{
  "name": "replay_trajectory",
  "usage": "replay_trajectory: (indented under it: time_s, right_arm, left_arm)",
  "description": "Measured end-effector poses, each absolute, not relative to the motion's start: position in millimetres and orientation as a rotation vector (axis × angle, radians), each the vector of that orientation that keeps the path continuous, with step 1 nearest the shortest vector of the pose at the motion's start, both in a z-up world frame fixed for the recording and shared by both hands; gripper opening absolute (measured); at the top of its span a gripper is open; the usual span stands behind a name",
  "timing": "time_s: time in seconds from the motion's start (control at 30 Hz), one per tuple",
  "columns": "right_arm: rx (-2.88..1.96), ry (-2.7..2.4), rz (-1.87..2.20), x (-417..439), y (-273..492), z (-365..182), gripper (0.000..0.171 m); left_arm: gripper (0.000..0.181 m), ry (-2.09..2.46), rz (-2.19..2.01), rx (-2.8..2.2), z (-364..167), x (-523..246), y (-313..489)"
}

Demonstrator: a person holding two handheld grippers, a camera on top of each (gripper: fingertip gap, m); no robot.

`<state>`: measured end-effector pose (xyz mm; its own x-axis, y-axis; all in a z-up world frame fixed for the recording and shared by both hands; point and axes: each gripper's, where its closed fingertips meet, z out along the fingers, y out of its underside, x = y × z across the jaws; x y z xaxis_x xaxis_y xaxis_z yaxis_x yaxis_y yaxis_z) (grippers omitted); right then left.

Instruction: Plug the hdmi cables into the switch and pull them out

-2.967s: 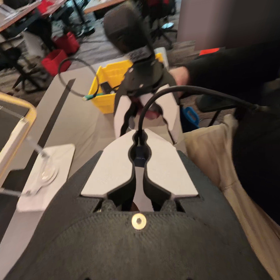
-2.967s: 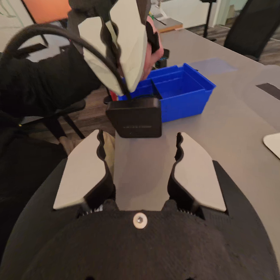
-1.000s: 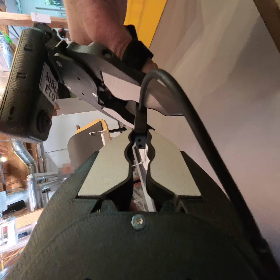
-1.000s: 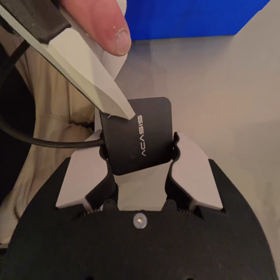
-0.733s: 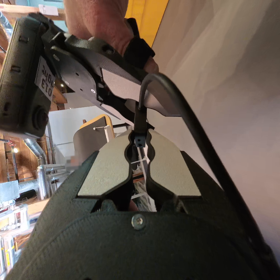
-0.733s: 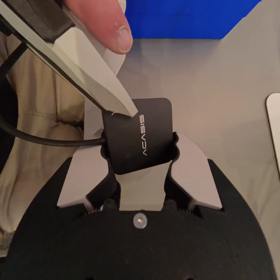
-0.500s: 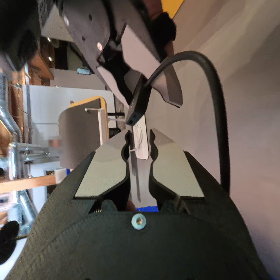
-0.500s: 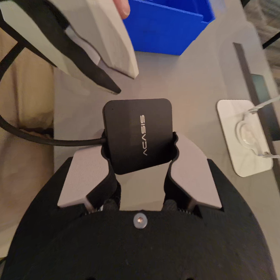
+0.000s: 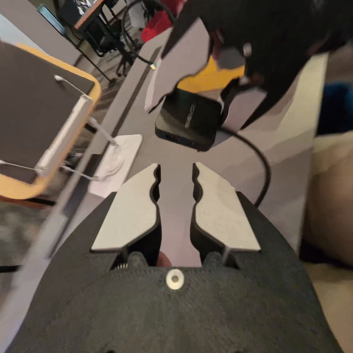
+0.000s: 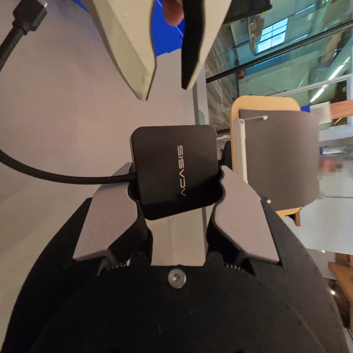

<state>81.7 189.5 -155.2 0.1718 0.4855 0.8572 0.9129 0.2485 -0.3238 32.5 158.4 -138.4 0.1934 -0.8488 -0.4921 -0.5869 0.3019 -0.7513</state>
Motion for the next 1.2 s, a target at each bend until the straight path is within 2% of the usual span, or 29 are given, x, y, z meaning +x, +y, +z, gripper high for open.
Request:
replay_trajectory:
  time_s: [0.03,0.13,0.27,0.37,0.43,0.47,0.6,0.67,0.73,0.9,1.2]
  right_arm:
    - [-1.366,-1.467,-0.520,79,189,-153,0.078]
    - [-1.306,-1.478,-0.566,73,186,-150,0.078]
    - [-1.268,-1.465,-0.596,74,186,-145,0.078]
    - [-1.215,-1.484,-0.623,66,181,-142,0.078]
    - [-1.178,-1.497,-0.629,58,177,-140,0.078]
    - [-1.159,-1.499,-0.632,55,175,-139,0.078]
    - [-1.127,-1.465,-0.642,54,175,-134,0.080]
    - [-1.134,-1.444,-0.619,54,176,-133,0.088]
    - [-1.179,-1.415,-0.574,57,178,-130,0.093]
    - [-1.244,-1.367,-0.475,63,179,-127,0.090]
    - [-1.248,-1.290,-0.171,57,159,-105,0.080]
  left_arm:
    - [0.034,1.462,-0.429,-1.437,-136,36,155]
    - [0.042,1.367,-0.691,-1.567,-137,43,148]
    - [0.039,1.268,-0.921,-1.655,-138,49,144]
    - [0.046,1.259,-1.119,-1.693,-136,55,131]
    - [0.038,1.213,-1.191,-1.681,-130,58,128]
    - [0.025,1.198,-1.185,-1.674,-130,58,129]
    - [0.020,1.184,-1.197,-1.668,-128,58,127]
    - [0.014,1.178,-1.154,-1.649,-126,57,130]
    - [0.014,1.197,-1.153,-1.626,-124,55,129]
    - [0.014,1.197,-1.198,-1.540,-116,54,126]
    - [0.014,1.059,-1.673,-1.129,-55,22,107]
